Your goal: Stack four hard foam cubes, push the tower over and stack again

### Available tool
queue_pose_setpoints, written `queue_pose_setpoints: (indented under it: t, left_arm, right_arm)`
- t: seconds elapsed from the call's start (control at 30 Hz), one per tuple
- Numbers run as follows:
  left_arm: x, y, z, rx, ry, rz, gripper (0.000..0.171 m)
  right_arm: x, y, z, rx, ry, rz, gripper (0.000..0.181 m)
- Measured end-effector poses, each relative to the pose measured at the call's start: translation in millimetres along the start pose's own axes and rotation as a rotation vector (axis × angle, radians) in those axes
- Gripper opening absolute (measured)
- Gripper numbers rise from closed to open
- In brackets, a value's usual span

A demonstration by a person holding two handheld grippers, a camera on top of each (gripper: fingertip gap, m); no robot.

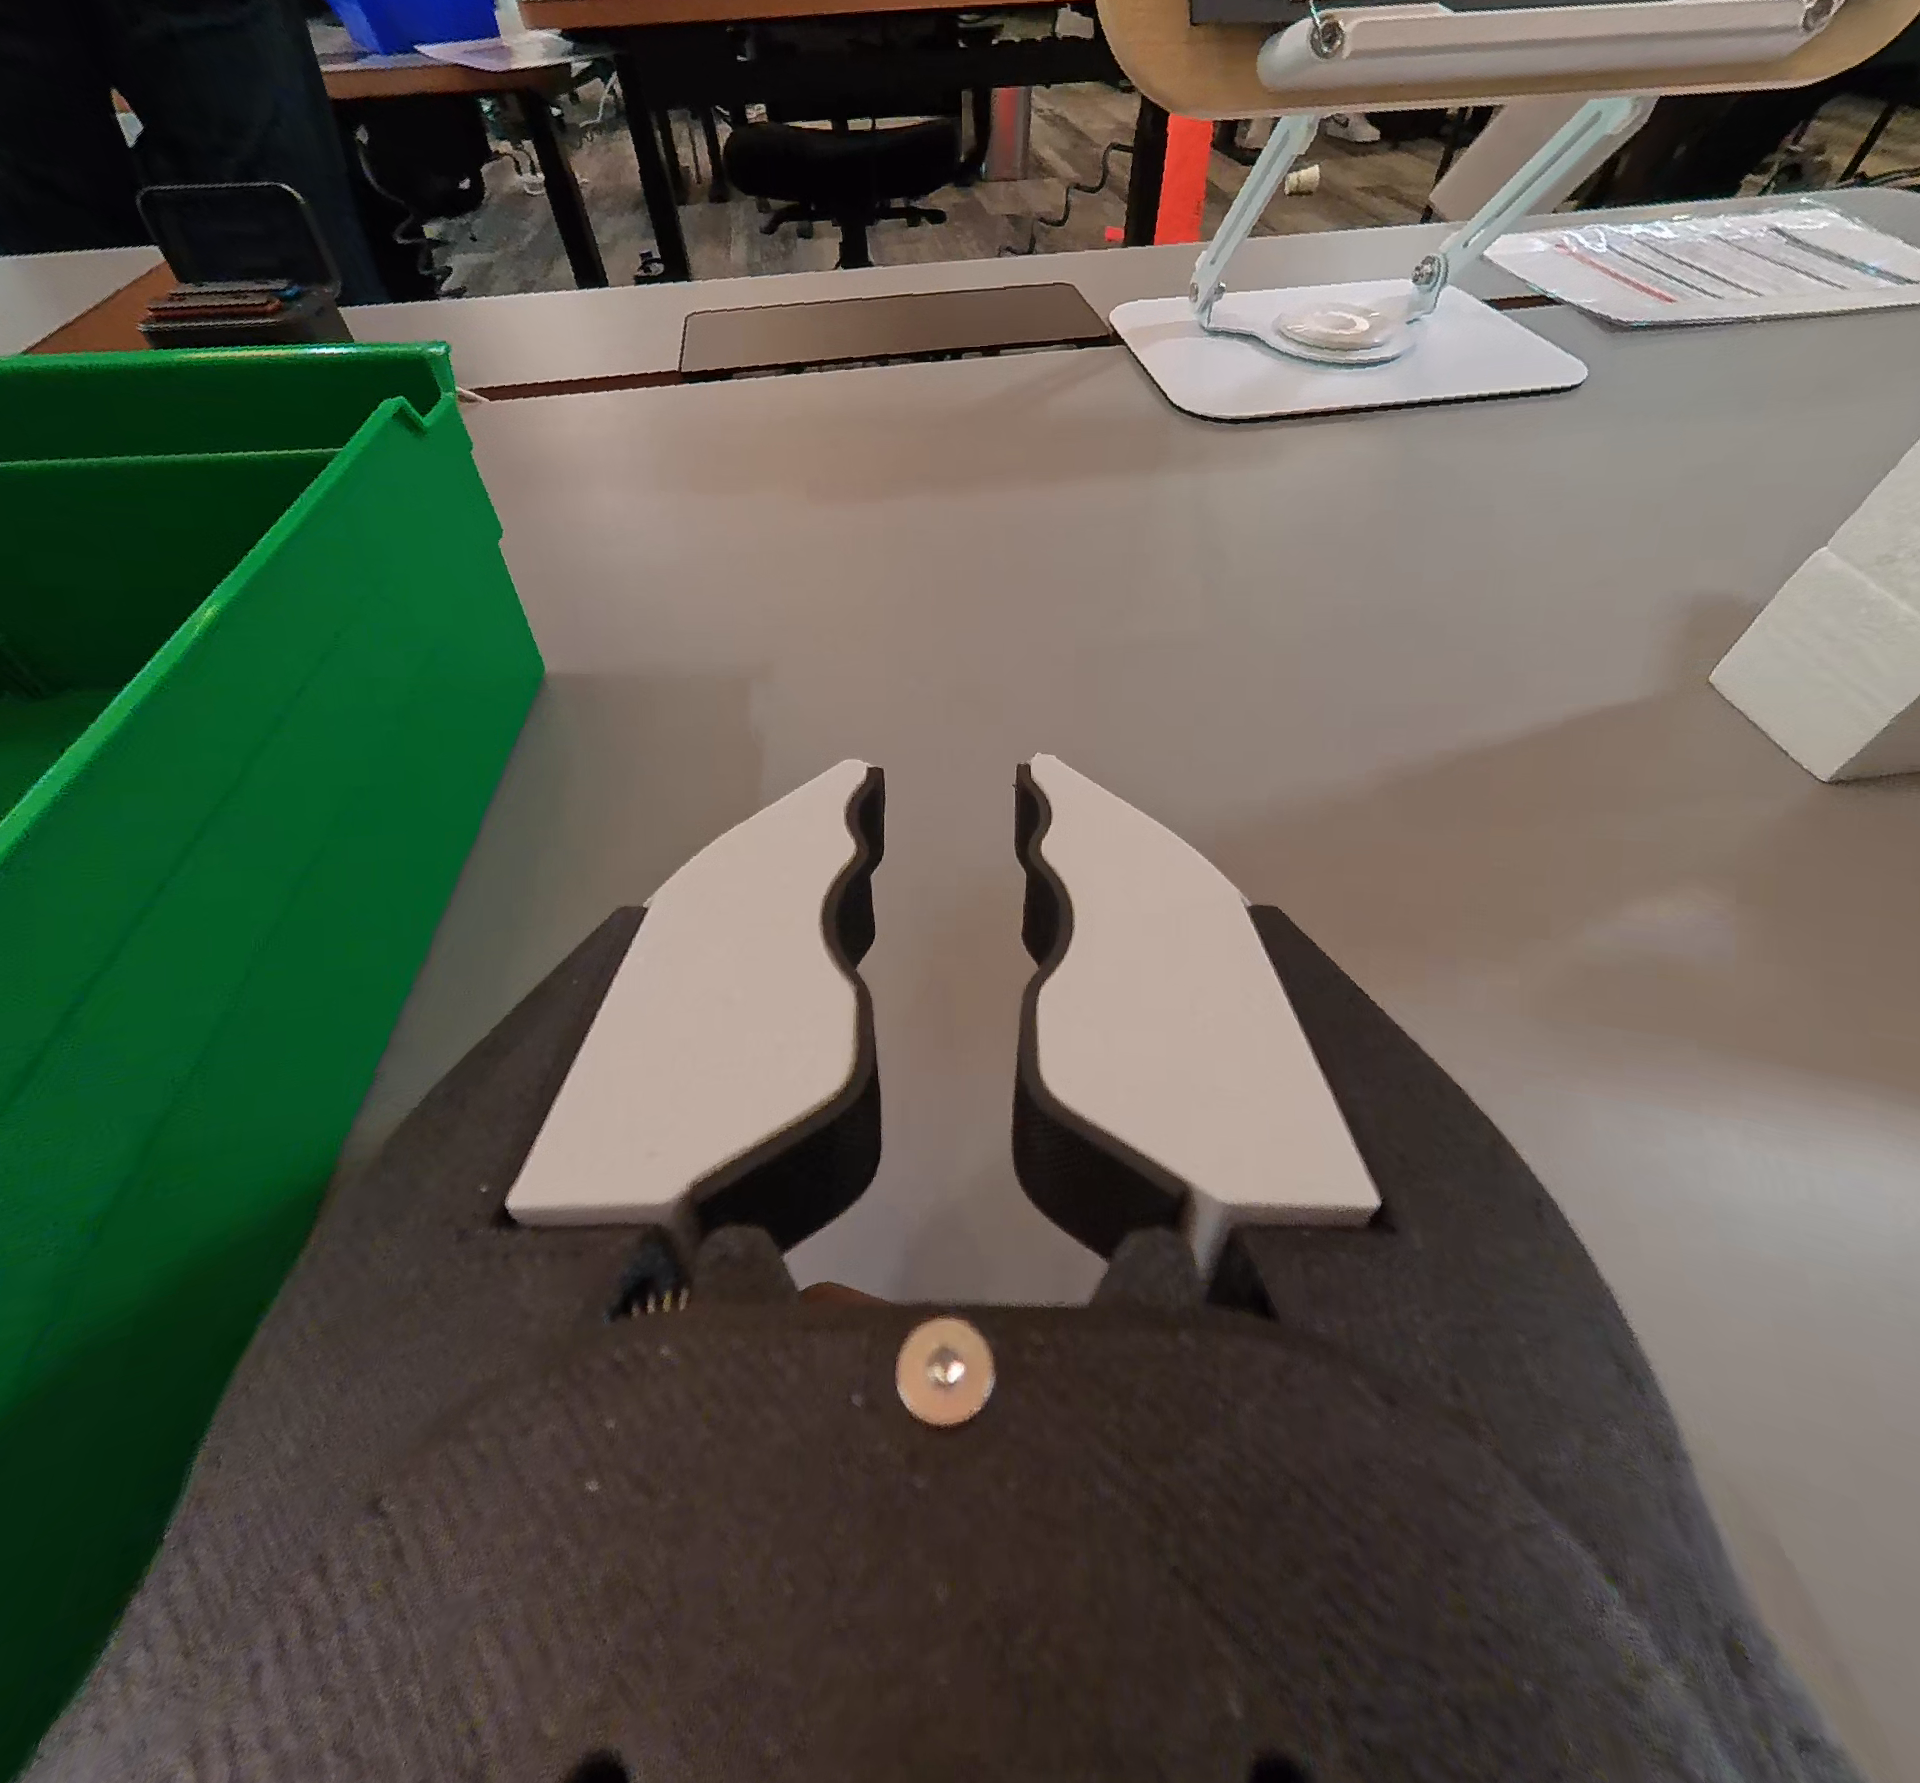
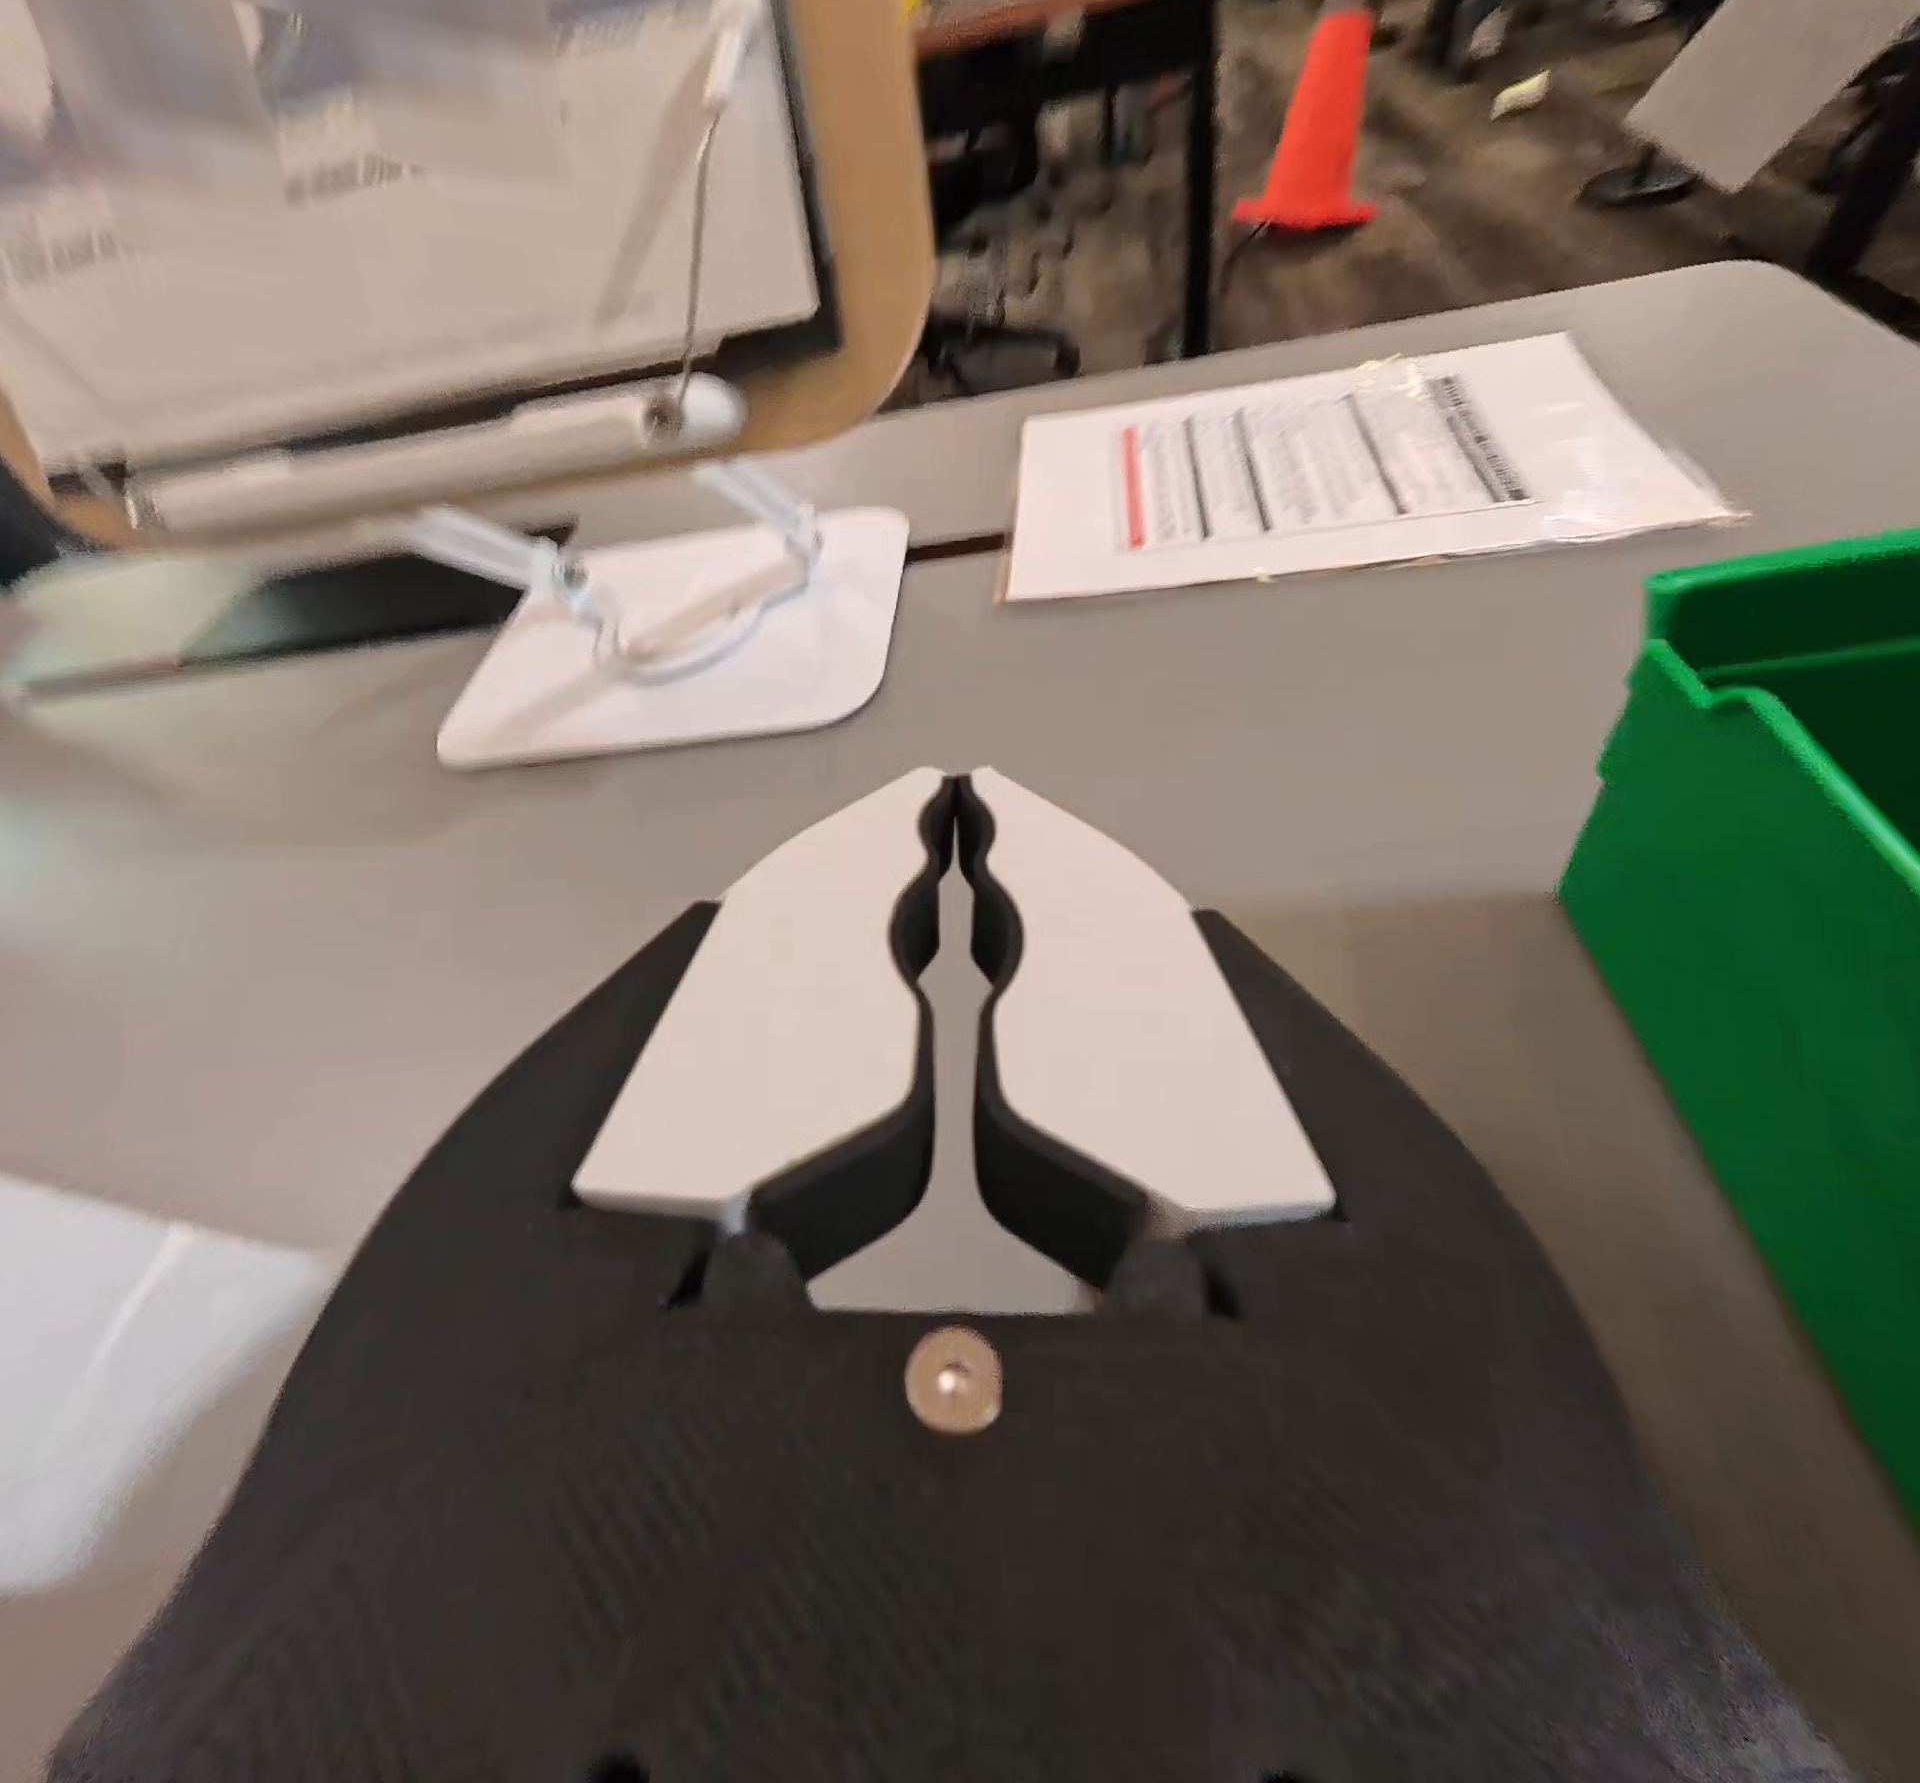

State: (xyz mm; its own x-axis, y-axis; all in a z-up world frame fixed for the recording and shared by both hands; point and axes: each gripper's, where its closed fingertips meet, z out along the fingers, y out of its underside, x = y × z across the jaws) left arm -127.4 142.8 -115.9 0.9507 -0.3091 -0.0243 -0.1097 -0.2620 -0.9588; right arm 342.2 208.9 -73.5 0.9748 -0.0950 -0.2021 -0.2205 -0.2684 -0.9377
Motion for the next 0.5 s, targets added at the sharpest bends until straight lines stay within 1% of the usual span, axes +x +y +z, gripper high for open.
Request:
queue_pose_setpoints:
  t: [0.03,0.07,0.13,0.17,0.23,0.3,0.33,0.4,0.5]
  left_arm:
    - [0.6,0.1,0.2,-0.001,0.000,0.005,0.025]
    - [1.1,0.1,0.4,-0.002,0.000,0.009,0.024]
    - [2.0,0.1,0.3,-0.001,0.000,0.014,0.024]
    - [2.2,0.2,0.5,-0.002,0.000,0.015,0.024]
    - [2.3,0.5,1.0,-0.004,0.000,0.016,0.024]
    - [2.6,0.8,1.1,-0.005,0.000,0.017,0.024]
    - [2.6,0.6,1.1,-0.005,0.000,0.018,0.024]
    - [2.7,0.4,0.8,-0.004,0.000,0.019,0.024]
    - [2.5,0.1,0.8,-0.003,0.000,0.019,0.024]
  right_arm:
    - [9.2,-4.4,-2.3,0.050,0.037,0.053,0.000]
    - [13.9,-7.5,-4.0,0.085,0.051,0.065,0.000]
    - [17.8,-10.9,-4.1,0.114,0.082,-0.004,0.000]
    - [15.3,-12.5,-3.5,0.124,0.077,-0.048,0.000]
    - [2.0,-11.8,-1.7,0.124,0.011,-0.118,0.000]
    - [-12.4,-7.6,-0.2,0.104,-0.073,-0.124,0.000]
    - [-15.0,-5.8,0.7,0.094,-0.087,-0.113,0.000]
    - [-15.8,-5.1,1.5,0.091,-0.081,-0.128,0.000]
    - [-18.2,-15.3,-4.5,0.152,-0.055,-0.245,0.000]
